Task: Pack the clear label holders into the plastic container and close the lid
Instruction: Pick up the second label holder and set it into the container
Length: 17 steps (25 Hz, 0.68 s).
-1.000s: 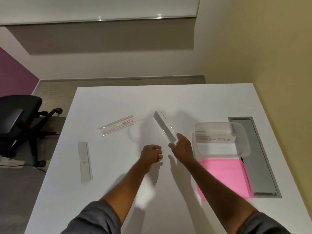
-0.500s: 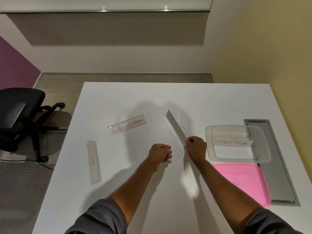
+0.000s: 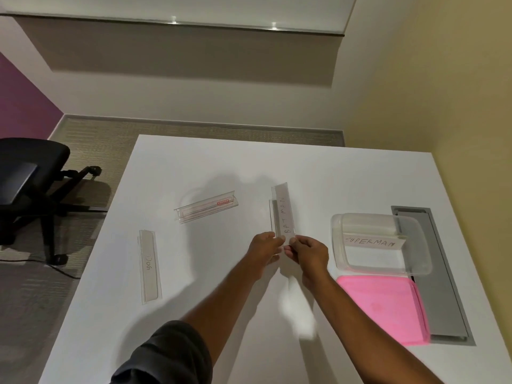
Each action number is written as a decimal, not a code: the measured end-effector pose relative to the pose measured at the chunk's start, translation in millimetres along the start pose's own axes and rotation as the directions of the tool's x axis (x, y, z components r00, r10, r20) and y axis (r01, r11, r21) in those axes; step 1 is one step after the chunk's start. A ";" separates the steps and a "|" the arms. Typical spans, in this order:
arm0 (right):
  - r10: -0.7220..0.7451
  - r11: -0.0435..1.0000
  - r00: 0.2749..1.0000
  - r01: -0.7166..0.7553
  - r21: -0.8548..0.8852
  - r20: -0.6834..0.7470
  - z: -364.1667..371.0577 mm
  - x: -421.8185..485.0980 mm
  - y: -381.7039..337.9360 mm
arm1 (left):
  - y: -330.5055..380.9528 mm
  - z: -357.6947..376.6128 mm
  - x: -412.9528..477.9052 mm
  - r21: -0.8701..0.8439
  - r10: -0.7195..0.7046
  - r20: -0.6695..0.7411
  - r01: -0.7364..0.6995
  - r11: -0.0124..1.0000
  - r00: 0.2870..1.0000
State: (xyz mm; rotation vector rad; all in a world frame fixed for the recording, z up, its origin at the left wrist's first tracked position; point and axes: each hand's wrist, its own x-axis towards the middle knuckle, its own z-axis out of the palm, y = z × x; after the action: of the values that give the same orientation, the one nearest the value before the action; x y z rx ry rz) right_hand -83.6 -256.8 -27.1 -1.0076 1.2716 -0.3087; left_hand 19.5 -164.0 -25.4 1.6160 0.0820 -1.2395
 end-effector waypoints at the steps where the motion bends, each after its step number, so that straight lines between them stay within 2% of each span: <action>1: 0.006 1.000 1.000 -0.007 0.027 0.019 1.2 -7.6 0.5 | 0.3 1.2 -4.1 -0.042 0.020 0.020 -0.020 0.999 1.000; 6: -0.023 0.999 0.992 0.018 0.041 0.125 8.1 -44.1 3.3 | 1.1 -3.9 -22.1 -0.104 0.096 0.035 -0.092 0.990 0.995; 9: -0.036 0.997 0.973 0.019 0.075 0.228 6.9 -63.0 3.4 | 6.3 -10.6 -34.3 -0.011 0.149 -0.004 -0.149 0.989 0.989; 13: -0.079 0.996 0.920 0.062 0.056 0.384 -11.2 -74.5 -3.2 | 16.2 -22.5 -50.5 0.182 0.253 0.014 -0.251 0.951 0.967; 17: -0.118 0.991 0.955 0.131 -0.028 0.271 -41.9 -73.1 -23.9 | 27.6 -31.1 -62.8 0.418 0.327 0.074 -0.327 0.847 0.942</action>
State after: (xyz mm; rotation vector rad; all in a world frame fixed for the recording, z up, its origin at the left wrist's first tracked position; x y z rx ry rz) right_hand -136.7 -238.5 40.1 -1.1309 0.9747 -0.2307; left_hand 27.5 -122.1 36.7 1.9051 -0.4825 -1.0315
